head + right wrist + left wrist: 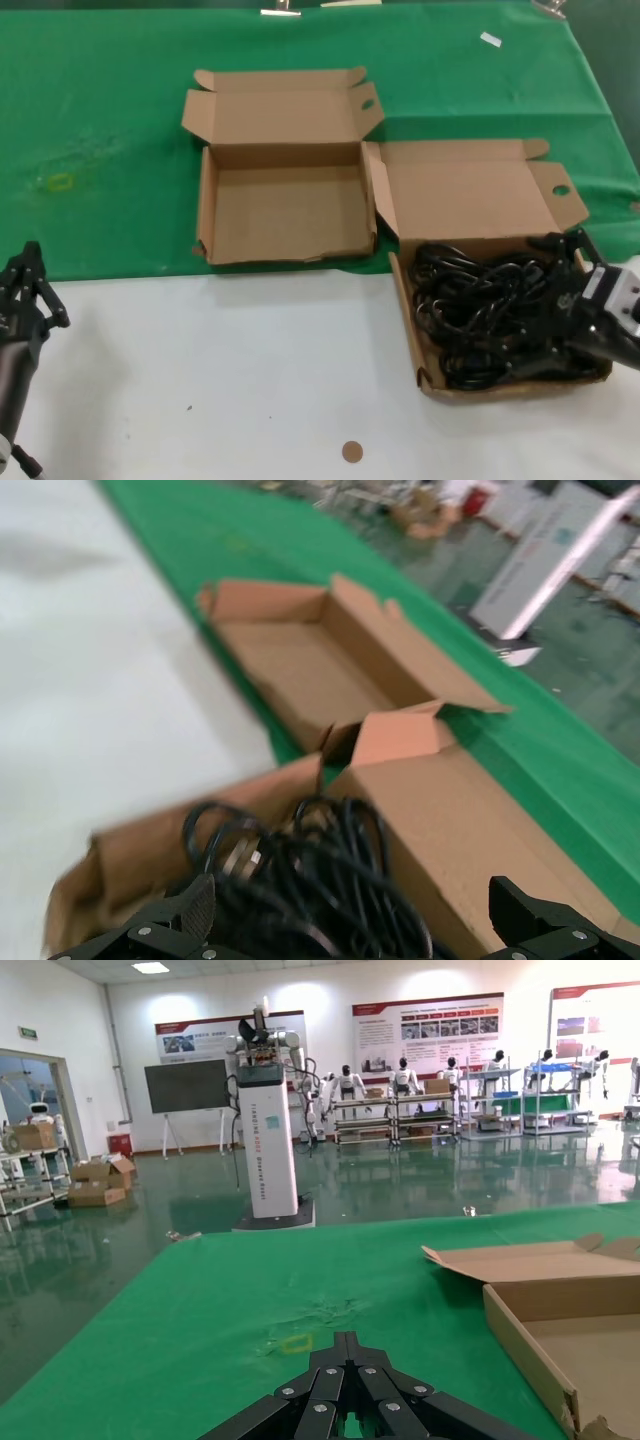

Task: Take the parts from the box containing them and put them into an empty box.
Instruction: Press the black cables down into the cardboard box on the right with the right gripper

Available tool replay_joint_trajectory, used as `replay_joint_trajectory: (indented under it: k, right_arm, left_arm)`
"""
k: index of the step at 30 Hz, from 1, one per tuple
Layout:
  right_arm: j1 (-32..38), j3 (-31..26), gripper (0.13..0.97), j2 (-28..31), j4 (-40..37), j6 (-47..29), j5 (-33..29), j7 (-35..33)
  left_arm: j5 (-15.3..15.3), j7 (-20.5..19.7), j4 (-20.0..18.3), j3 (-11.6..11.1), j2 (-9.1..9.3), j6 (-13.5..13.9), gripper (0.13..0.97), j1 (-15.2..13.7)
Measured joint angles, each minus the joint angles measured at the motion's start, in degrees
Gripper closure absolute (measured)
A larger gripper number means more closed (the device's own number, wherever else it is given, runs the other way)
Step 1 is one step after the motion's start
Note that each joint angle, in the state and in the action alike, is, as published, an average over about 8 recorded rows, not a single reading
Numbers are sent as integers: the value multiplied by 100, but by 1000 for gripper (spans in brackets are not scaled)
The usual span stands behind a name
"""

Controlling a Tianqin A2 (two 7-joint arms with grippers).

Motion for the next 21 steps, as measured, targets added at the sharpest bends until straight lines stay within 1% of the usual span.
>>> replay_joint_trajectory:
  k: [5,10,15,21]
  right_arm:
    - [43,188,129,165,-56,-623,-612,127]
    - [75,486,130,203,-148,-1258,-1013,89]
    - [198,768,131,119,-296,-1858,-1349,25]
    - [416,1007,172,-119,-489,-2466,-1730,-27]
  left_arm:
    - [0,0,0,0,0,0,953,0]
    - [0,0,0,0,0,0,953,0]
    - [0,0,0,0,0,0,953,0]
    - [0,0,0,0,0,0,953,0]
